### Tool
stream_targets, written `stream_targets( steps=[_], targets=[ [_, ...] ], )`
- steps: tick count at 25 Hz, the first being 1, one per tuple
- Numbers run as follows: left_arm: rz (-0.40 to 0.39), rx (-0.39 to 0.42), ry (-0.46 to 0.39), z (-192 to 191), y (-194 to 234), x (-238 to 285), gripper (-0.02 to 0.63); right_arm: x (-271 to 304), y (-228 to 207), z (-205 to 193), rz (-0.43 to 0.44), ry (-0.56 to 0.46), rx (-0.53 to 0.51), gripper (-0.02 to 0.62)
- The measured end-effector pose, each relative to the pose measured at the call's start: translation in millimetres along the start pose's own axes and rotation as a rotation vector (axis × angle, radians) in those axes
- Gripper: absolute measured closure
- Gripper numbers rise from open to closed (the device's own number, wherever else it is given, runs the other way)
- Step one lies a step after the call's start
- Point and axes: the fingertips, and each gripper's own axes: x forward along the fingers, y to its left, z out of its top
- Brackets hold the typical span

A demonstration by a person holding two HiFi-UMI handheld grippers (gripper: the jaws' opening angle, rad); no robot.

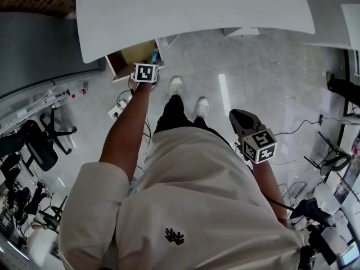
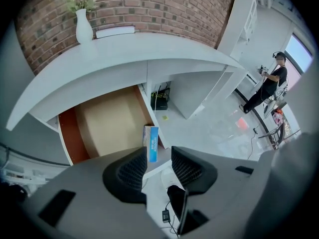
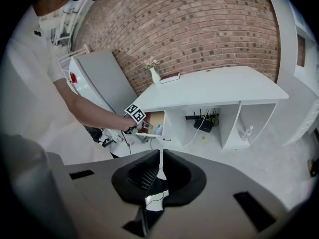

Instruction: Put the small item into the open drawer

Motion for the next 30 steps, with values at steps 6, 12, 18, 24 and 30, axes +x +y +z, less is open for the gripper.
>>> stream_targets(
  steps=[6,12,18,24,30],
  targets=[
    [-0.006,-0.013,-0.038,-13,-26,-41,0.442,-16,0,-8,0.042,-0.017,-0.059,0.551],
    [-0.021,-0.048,-0.089,-35,-63,-86,0.442,-40,4,-24,0.086,-0.037,-0.122,0.551],
    [-0.069,-0.077,-0.16,-65,-118,-136,0.453,-71,13,-42,0.138,-0.057,-0.175,0.551],
    [-0.1,-0.091,-0.215,-92,-161,-177,0.47,-84,19,-66,0.191,-0.052,-0.207,0.551],
    [-0.149,-0.101,-0.255,-111,-199,-219,0.534,-103,32,-70,0.211,-0.067,-0.239,0.551]
  ],
)
